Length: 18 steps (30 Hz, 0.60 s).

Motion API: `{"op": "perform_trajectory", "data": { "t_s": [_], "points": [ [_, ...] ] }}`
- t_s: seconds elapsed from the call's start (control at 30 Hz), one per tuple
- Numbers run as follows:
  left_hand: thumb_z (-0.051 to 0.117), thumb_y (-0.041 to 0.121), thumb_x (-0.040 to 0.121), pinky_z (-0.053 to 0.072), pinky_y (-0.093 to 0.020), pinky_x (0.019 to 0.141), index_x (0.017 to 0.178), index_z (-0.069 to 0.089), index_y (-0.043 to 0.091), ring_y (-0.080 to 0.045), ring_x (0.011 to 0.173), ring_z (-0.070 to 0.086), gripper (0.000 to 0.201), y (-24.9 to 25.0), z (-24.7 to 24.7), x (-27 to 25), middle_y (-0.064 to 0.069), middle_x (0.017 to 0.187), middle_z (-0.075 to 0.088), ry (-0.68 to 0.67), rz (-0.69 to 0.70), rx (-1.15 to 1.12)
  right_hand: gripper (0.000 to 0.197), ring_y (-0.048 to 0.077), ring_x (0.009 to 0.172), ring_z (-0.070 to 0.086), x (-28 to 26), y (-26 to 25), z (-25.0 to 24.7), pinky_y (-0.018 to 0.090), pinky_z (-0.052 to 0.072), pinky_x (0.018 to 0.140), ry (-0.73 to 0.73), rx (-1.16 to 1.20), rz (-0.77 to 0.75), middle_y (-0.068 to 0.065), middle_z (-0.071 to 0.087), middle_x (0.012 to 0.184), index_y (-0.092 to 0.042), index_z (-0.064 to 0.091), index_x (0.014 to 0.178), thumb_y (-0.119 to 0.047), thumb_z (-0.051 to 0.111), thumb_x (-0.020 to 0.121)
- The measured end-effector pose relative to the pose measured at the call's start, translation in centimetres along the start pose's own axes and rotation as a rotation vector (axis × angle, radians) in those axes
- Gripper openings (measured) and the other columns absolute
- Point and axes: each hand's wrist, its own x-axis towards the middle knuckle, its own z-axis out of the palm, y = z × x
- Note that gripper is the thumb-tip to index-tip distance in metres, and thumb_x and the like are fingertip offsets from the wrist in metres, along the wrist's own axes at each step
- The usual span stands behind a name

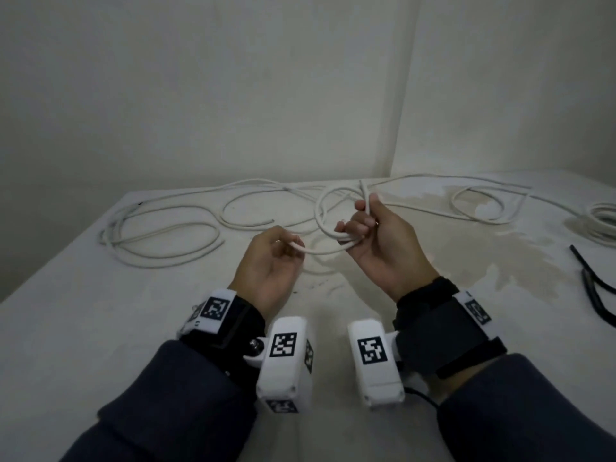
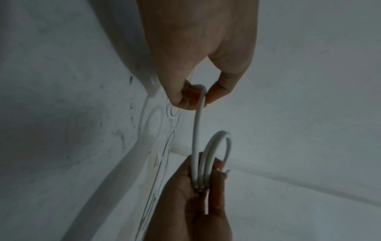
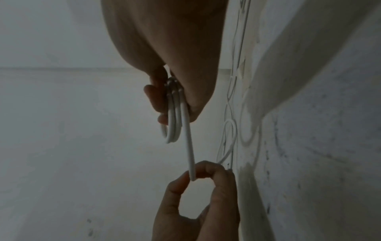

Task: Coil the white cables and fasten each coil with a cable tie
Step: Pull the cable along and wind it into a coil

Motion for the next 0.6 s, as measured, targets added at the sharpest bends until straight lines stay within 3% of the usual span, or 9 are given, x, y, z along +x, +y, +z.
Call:
{"op": "perform_trajectory", "data": {
  "t_s": [0.1, 0.2, 0.27, 0.37, 0.5, 0.6],
  "points": [
    [0.051, 0.003, 0.086, 0.042, -0.018, 0.053, 0.079, 0.048, 0.009, -0.013, 0.055, 0.041, 0.01, 0.4, 0.5, -0.3, -0.006, 0.066, 0.043, -0.006, 0.001, -0.058, 0.036, 0.007, 0.035, 0.036, 0.2, 0.0, -0.3, 0.025, 0.049, 0.055, 0.061, -0.001, 0.002, -0.006, 0.034, 0.042, -0.008, 0.05, 0.076, -0.026, 0.037, 0.104],
    [0.049, 0.007, 0.096, 0.043, -0.018, 0.044, 0.084, 0.05, 0.007, -0.011, 0.05, 0.037, 0.012, 0.1, 0.6, 0.4, -0.003, 0.061, 0.039, 0.041, 0.092, 0.028, 0.031, 0.006, 0.033, 0.035, 0.3, 0.1, -0.4, 0.021, 0.048, 0.049, 0.129, -0.025, -0.034, -0.007, 0.034, 0.041, -0.008, 0.051, 0.08, -0.024, 0.038, 0.104],
    [0.047, 0.002, 0.097, 0.048, -0.018, 0.049, 0.093, 0.054, 0.004, -0.011, 0.053, 0.044, 0.008, 0.0, 0.7, 0.6, -0.004, 0.065, 0.043, 0.024, 0.188, 0.12, 0.023, 0.007, 0.033, 0.031, 0.5, 0.0, -0.7, 0.021, 0.048, 0.047, 0.19, -0.04, -0.089, -0.007, 0.032, 0.042, -0.011, 0.048, 0.083, -0.02, 0.039, 0.103],
    [0.048, 0.0, 0.096, 0.053, -0.021, 0.061, 0.114, 0.056, 0.013, -0.013, 0.069, 0.055, 0.023, 0.0, 0.6, 0.2, -0.006, 0.079, 0.054, -0.051, 0.327, 0.356, 0.016, 0.008, 0.033, 0.027, 0.9, -0.3, -1.6, 0.02, 0.046, 0.045, 0.243, -0.102, -0.128, -0.007, 0.031, 0.042, -0.014, 0.047, 0.088, -0.013, 0.039, 0.102],
    [0.052, 0.004, 0.096, 0.052, -0.021, 0.069, 0.122, 0.057, 0.016, -0.009, 0.074, 0.057, 0.029, 0.0, 0.7, -0.1, -0.001, 0.079, 0.055, -0.111, 0.472, 0.59, 0.018, 0.007, 0.032, 0.024, 0.7, -0.5, -1.9, 0.02, 0.039, 0.039, 0.146, -0.217, 0.018, -0.006, 0.03, 0.044, -0.014, 0.049, 0.083, -0.011, 0.042, 0.099],
    [0.054, 0.005, 0.094, 0.054, -0.025, 0.075, 0.122, 0.06, 0.016, -0.009, 0.083, 0.061, 0.031, 0.2, 0.6, -0.2, 0.001, 0.086, 0.06, -0.123, 0.488, 0.623, 0.021, 0.006, 0.033, 0.022, 0.0, -0.3, -1.2, 0.019, 0.033, 0.038, 0.001, -0.37, 0.1, -0.006, 0.028, 0.045, -0.014, 0.049, 0.079, -0.011, 0.043, 0.099]
  ]
}}
